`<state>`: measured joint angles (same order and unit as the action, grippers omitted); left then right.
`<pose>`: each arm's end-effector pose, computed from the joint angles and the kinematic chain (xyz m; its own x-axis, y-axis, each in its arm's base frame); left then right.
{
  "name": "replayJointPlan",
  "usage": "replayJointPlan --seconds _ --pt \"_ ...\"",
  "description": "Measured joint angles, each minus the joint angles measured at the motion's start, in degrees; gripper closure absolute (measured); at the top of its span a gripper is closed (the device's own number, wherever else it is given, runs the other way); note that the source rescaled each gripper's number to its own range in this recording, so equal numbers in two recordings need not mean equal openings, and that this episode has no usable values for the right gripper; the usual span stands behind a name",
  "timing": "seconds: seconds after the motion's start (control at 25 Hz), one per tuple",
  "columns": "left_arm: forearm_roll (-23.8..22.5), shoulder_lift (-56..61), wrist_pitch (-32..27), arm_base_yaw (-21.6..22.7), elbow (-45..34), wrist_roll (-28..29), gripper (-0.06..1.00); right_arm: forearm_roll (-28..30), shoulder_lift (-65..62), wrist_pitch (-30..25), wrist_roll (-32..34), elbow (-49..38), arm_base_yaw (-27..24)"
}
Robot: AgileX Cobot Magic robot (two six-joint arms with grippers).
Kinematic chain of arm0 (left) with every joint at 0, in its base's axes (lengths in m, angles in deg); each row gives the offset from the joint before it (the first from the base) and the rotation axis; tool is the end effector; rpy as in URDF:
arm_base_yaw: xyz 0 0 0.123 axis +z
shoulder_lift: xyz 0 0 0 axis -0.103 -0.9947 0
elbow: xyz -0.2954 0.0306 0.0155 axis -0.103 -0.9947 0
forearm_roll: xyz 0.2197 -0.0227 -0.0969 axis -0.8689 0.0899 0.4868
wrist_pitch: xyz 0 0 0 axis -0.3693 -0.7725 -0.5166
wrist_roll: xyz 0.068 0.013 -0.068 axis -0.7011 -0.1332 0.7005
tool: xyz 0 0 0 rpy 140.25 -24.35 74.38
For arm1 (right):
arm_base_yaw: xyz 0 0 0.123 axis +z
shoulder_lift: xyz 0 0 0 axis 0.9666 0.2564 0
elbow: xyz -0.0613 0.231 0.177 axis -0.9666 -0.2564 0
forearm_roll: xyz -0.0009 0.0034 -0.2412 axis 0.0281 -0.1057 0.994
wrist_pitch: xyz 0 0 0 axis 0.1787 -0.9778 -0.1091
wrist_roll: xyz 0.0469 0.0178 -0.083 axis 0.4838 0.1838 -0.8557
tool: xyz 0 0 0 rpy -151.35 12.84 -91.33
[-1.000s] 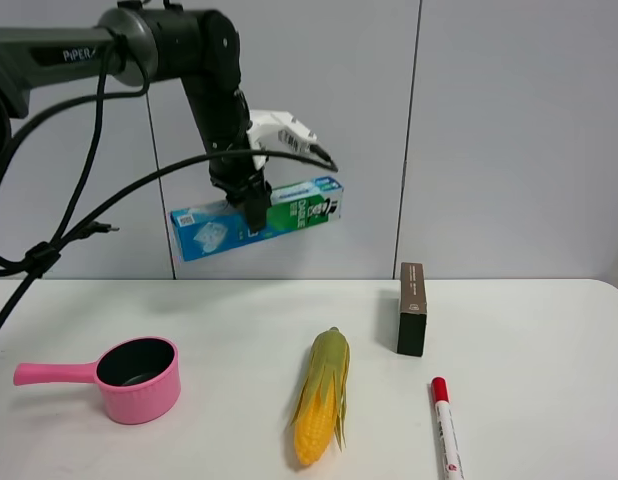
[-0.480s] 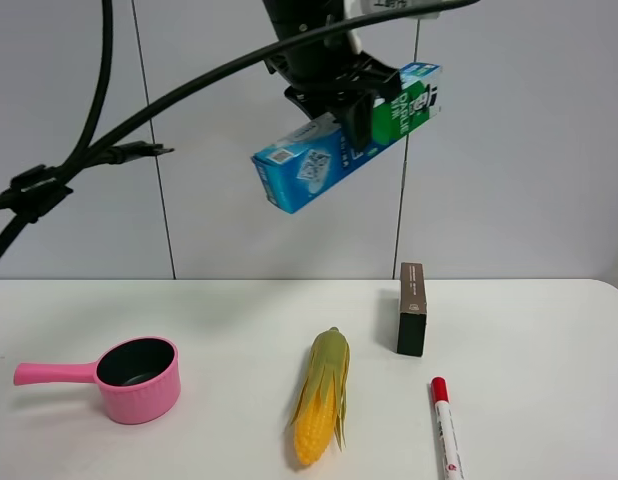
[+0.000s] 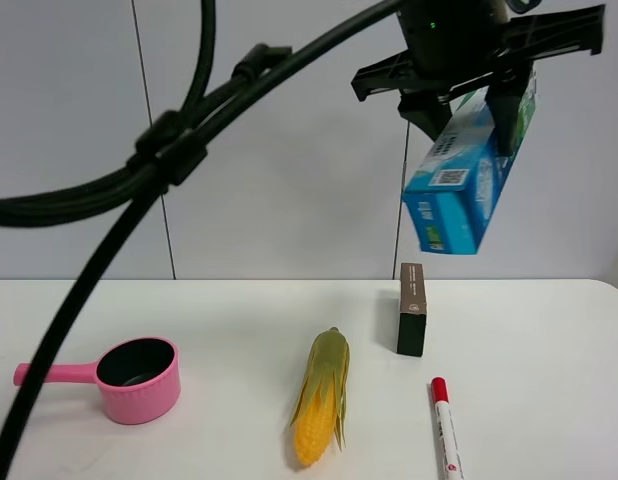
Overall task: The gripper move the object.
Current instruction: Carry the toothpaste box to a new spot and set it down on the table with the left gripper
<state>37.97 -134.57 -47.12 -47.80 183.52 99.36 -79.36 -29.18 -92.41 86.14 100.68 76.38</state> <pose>0.2956 -0.4070 0.3550 -0.7014 0.3472 -0.6225 0.6048 0.7521 -0.2620 -0.0218 -0.0097 0.2682 -0.4533 0.1018 -0.8855 0.1137 0.9919 0.0558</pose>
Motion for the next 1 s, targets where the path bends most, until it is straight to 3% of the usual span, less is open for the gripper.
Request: replayJointPlan --seconds 0.44,1.0 --pt "4.17 -8.43 10.29 -1.35 0.0 12.94 0.94 0.0 0.0 0.0 0.0 0.0 0.0" --pt "7.91 -19.34 17.84 -1.8 0.0 16.74 0.94 0.0 0.0 0.0 0.0 0.0 0.0"
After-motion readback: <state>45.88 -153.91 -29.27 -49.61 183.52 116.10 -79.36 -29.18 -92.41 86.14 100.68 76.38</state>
